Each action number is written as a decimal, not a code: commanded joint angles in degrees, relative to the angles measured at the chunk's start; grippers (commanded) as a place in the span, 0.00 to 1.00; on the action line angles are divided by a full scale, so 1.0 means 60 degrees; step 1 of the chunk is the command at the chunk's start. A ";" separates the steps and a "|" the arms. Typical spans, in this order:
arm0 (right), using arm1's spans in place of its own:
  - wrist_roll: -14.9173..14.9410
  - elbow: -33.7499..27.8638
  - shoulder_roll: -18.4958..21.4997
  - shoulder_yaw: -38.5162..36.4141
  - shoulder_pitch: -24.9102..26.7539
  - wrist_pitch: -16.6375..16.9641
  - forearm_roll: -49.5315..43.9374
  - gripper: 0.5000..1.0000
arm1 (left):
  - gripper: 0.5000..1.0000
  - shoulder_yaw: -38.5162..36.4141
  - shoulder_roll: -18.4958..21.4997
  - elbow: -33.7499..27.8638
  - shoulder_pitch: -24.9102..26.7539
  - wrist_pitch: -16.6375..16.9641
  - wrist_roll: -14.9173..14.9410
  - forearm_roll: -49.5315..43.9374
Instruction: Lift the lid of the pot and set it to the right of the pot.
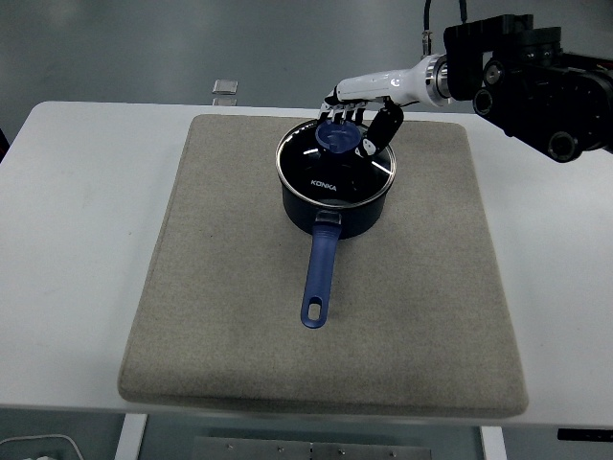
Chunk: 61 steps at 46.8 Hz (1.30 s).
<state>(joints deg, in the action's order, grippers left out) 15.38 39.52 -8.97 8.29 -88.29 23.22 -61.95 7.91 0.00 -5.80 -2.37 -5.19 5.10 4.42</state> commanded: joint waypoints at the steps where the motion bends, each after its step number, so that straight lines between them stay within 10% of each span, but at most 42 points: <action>1: 0.0001 0.0005 -0.0014 -0.0005 -0.0036 0.0041 0.0027 0.31 | 1.00 0.0000 0.0000 0.0000 0.0000 0.0000 0.0000 -0.0004; 42: 0.0015 0.0079 -0.2811 0.0010 -0.0315 0.0890 0.0085 0.09 | 1.00 0.0000 0.0000 0.0000 0.0000 0.0000 0.0000 -0.0004; 61: 0.0089 0.0108 -0.3794 -0.0107 0.0872 0.0729 0.0041 0.08 | 1.00 0.0000 0.0000 0.0000 0.0000 0.0000 0.0000 -0.0004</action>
<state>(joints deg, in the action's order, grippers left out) 15.83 40.17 -31.50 7.84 -84.03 27.71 -61.61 7.91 0.00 -5.80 -2.38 -5.19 5.10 4.38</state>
